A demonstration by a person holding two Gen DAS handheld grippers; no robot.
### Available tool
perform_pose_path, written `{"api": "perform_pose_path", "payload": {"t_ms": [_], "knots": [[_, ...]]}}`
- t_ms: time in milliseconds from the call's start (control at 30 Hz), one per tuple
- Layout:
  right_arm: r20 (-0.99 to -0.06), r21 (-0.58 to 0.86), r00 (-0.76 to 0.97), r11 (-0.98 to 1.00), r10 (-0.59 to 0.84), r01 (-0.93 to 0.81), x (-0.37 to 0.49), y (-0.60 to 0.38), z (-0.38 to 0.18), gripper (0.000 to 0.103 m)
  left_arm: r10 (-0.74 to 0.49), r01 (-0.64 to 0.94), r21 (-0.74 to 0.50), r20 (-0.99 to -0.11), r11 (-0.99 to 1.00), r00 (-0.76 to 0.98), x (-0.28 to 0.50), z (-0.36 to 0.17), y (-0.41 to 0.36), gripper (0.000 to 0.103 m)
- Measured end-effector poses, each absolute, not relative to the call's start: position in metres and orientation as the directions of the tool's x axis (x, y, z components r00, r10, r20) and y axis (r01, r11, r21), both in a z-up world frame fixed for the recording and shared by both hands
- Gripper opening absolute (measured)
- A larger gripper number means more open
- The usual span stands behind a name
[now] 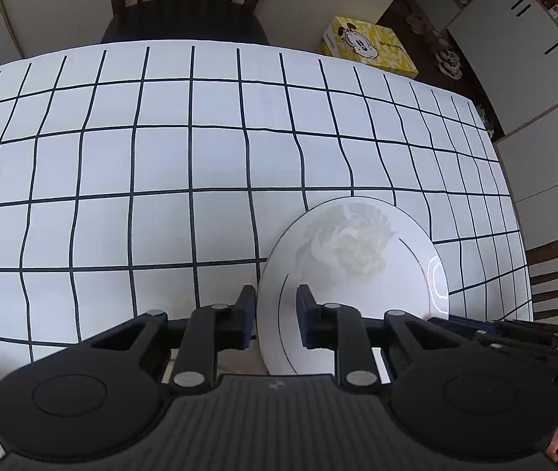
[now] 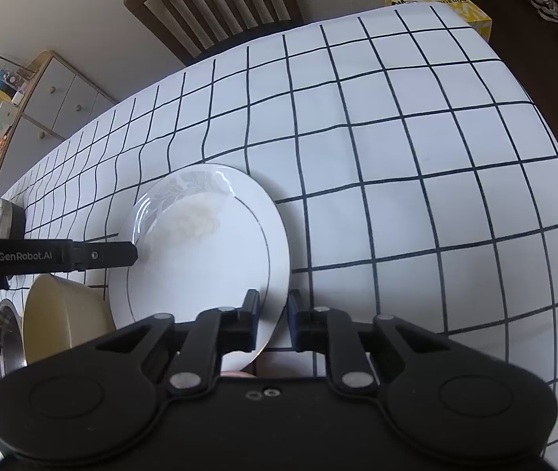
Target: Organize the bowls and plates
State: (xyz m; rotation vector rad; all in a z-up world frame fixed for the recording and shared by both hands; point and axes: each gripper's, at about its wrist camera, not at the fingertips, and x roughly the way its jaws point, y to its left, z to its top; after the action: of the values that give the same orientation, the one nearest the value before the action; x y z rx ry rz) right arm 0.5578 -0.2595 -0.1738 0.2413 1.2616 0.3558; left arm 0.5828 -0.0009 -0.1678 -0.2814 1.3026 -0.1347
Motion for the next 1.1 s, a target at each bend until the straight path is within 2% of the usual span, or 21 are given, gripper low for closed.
{"api": "perform_pose_path", "payload": {"t_ms": [233,600,1100], "knots": [[-0.865,0.418,0.257,0.902,0.431,-0.105,0.555,-0.27,-0.177,0.013,-0.27,-0.016,-0.282,-0.932,0.959,0.241,0.58,-0.172,0.001,0.017],[-0.864,0.38,0.309,0.917,0.398,-0.12,0.556,-0.262,-0.174,0.011,-0.241,-0.029,-0.26,-0.927,0.965,0.287,0.58,-0.168,-0.004,0.016],[-0.817,0.389,0.412,0.913,0.404,-0.122,0.556,-0.271,-0.124,0.01,-0.235,0.018,-0.247,-0.893,0.969,0.383,0.581,-0.106,-0.022,0.016]]}}
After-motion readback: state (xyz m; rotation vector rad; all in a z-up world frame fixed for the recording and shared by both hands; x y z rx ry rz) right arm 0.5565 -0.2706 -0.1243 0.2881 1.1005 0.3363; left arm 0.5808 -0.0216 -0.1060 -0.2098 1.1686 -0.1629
